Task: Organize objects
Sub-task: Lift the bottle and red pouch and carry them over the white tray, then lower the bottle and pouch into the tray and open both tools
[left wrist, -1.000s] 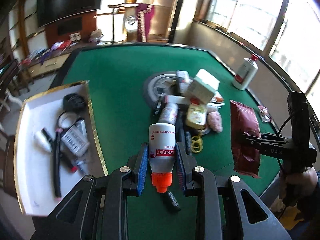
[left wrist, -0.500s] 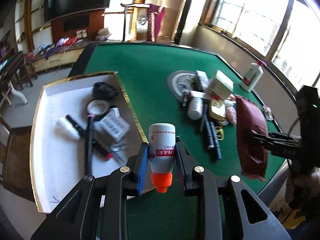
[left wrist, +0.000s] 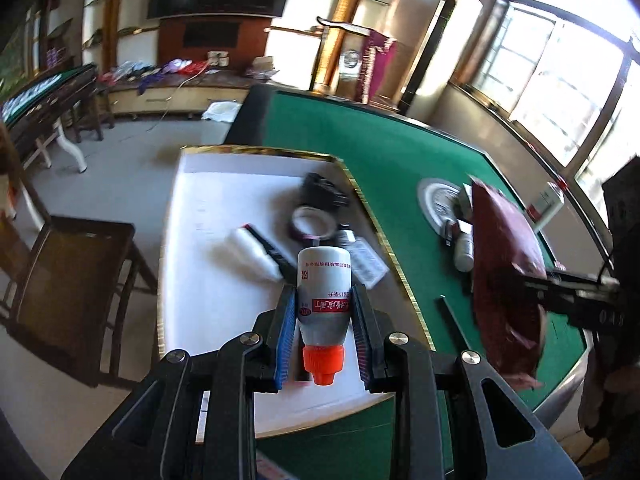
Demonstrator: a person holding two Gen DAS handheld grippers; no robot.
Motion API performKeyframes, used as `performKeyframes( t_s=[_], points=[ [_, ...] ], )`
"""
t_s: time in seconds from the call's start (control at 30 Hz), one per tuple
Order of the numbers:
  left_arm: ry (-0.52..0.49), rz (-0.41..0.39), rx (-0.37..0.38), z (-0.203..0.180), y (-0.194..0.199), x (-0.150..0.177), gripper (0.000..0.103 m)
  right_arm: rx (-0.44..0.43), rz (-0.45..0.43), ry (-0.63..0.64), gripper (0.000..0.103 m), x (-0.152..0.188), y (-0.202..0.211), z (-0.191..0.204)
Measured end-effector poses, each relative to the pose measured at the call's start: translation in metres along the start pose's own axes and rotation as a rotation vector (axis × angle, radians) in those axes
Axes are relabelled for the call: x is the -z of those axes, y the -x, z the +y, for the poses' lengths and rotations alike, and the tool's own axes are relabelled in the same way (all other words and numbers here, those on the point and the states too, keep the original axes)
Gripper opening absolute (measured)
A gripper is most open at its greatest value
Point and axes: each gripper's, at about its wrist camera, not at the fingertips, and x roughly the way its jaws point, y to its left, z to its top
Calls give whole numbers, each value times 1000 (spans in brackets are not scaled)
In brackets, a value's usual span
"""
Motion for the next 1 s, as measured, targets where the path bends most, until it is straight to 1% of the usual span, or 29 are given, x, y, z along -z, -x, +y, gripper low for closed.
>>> performKeyframes(
  t_s=[0.17, 0.23, 0.27, 0.33, 0.4, 0.5, 0.6, 0.67, 0.87, 1.0],
  points=[
    [43, -1, -20, 26, -4, 3, 23, -27, 52, 69, 41, -45, -45, 40],
    [51, -1, -28, 31, -7, 6, 23, -32, 75, 86, 41, -60, -63, 54],
    [56, 4, -33, 33, -10, 7, 23, -31, 88, 115, 41, -68, -76, 63],
    [64, 12, -37, 36, -15, 11, 23, -16, 105, 148, 41, -79, -98, 75],
    [57, 23, -48, 37, -19, 12, 23, -24, 145, 184, 41, -90, -125, 84],
    [54, 30, -58, 37, -25, 12, 23, -2, 159, 215, 41, -100, -152, 91],
    [45, 36, -74, 37, -33, 13, 23, -22, 184, 197, 41, -108, -172, 90],
    [38, 44, -83, 38, -38, 13, 23, -22, 207, 209, 41, -115, -190, 95],
    [57, 64, -108, 46, -49, 12, 23, -12, 239, 245, 41, -119, -216, 111],
    [59, 76, -110, 46, -55, 14, 23, -2, 264, 245, 41, -119, -230, 111]
  ],
)
